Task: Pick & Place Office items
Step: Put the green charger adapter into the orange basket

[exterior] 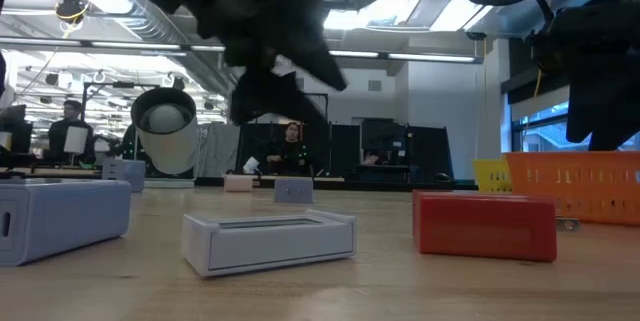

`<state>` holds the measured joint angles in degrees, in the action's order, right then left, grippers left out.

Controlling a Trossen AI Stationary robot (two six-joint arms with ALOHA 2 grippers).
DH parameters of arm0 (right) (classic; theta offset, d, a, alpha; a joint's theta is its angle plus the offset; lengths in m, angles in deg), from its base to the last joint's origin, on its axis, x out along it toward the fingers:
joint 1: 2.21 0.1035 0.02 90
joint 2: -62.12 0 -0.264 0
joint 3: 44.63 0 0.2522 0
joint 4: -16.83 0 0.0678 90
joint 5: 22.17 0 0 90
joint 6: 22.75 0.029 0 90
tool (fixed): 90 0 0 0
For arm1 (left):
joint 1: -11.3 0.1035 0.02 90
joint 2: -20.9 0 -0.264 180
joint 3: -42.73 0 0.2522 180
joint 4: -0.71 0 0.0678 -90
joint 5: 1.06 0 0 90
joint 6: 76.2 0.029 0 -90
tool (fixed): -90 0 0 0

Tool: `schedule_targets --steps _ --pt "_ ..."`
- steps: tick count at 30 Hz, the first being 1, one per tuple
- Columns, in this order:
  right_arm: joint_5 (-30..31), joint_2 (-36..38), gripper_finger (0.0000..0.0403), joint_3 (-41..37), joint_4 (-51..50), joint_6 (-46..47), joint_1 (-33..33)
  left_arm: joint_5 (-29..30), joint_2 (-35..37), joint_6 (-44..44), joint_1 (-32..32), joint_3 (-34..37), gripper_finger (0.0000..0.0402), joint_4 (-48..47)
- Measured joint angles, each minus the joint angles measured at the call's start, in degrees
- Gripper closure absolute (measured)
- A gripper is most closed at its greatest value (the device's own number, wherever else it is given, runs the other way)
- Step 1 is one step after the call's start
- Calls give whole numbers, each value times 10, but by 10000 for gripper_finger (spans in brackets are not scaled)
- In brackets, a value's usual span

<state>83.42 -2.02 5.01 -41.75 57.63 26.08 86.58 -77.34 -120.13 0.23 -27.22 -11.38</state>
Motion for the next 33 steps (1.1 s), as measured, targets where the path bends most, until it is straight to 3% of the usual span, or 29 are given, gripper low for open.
schedule_targets --steps 9,17,26,33 --pt "0 0 103 0 0 -1 0 -134 0 -130 -39 0 217 -118" --pt "-2 0 103 0 0 -14 0 -231 0 -230 -127 0 222 -197" --pt "4 0 103 0 17 -51 -18 -233 0 -370 -257 0 222 -265" --pt "5 0 103 0 61 -93 -44 -228 0 -479 -304 0 195 -295"
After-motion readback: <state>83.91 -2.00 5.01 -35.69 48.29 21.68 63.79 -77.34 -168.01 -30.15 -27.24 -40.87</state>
